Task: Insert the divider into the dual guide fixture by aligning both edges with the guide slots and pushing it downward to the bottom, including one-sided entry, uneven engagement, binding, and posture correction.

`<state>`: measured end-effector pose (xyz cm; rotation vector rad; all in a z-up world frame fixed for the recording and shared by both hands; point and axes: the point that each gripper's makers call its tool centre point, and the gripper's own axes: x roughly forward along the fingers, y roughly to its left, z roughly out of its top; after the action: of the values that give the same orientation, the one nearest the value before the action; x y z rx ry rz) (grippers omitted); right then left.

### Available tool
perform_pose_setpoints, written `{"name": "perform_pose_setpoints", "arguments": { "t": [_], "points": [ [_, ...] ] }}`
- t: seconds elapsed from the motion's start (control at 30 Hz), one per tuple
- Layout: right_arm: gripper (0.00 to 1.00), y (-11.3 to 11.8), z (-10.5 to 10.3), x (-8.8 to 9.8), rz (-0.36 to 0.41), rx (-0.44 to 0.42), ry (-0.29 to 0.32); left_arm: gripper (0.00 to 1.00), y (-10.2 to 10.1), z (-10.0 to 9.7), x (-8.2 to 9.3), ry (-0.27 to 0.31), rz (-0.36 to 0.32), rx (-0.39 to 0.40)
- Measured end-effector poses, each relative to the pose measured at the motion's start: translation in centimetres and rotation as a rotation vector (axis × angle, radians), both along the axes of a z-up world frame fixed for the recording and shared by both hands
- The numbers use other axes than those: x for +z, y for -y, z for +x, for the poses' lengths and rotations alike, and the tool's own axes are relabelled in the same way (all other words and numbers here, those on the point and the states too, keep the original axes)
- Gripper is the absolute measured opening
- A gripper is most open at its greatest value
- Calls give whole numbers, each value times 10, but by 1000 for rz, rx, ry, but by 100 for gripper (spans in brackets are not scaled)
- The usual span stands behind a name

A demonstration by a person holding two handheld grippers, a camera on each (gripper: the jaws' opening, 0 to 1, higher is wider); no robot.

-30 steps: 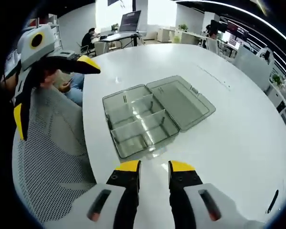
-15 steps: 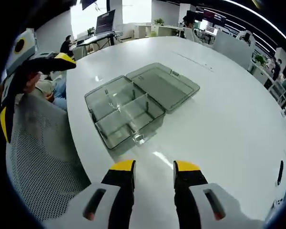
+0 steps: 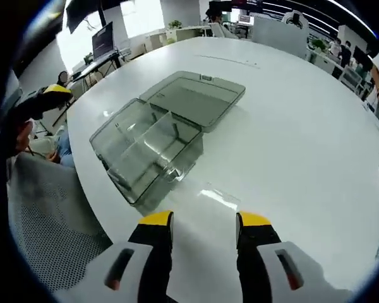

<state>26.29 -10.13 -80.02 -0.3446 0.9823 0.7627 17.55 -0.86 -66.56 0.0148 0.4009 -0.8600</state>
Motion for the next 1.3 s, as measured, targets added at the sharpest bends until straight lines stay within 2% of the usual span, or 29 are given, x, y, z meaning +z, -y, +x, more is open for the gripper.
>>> {"name": "perform_pose_setpoints", "arguments": {
  "t": [0.17,0.3,0.53,0.67,0.77,0.87,1.03,1.1,1.3],
  "points": [
    [38,-2,1,-3,10,-16,-9,90,-2,3,-3,-4,-15,9],
    [38,-2,2,-8,-17,-13,-11,90,-2,2,-5,-14,-22,7],
    [37,-5,-3,-14,-21,-2,-23,89,-5,3,-7,-26,-38,26],
    [37,-11,-2,-16,-28,-2,-17,88,-7,2,-10,-37,-35,25],
    [37,-10,4,-12,-46,3,28,88,-9,3,-10,-38,-31,27],
    [37,-6,7,-10,-13,-39,21,88,-11,5,-8,-38,-43,38],
    [41,4,10,-13,-37,-65,18,88,-12,6,-11,-43,-43,43],
    [43,1,7,-15,-17,-74,-7,88,-12,7,-12,-44,-46,43],
    [43,-10,6,-17,-17,-50,2,88,-13,6,-13,-48,-43,45]
  ]
}}
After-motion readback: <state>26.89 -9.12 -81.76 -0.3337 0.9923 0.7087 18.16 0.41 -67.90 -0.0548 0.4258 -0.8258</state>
